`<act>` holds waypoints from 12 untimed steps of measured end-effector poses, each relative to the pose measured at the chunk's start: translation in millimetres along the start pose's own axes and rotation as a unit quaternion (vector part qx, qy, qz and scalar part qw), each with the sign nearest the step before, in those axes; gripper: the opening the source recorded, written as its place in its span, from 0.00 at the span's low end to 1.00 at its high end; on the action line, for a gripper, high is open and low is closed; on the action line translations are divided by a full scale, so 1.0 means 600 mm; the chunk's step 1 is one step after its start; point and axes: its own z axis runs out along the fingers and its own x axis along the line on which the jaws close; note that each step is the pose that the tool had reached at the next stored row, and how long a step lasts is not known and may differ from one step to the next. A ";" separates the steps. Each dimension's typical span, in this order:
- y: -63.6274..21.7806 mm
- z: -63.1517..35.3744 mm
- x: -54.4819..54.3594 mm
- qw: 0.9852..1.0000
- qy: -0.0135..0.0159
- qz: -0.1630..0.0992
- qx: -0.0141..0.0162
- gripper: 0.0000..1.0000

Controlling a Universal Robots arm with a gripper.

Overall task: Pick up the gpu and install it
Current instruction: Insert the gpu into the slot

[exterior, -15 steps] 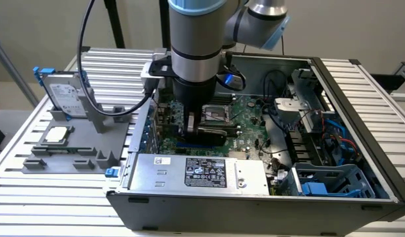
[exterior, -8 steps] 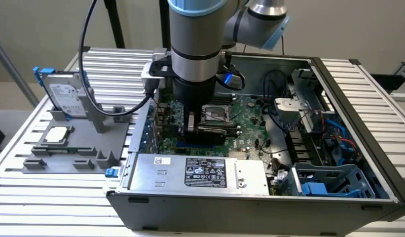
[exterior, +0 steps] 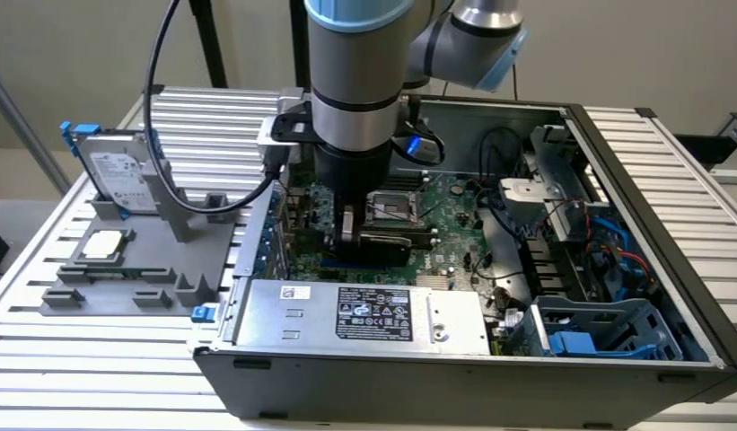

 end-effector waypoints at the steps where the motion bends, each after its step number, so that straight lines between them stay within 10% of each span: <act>1: 0.000 0.000 -0.001 1.000 0.000 0.000 0.000 0.00; 12: 0.001 0.004 -0.005 1.000 0.003 -0.001 0.000 0.00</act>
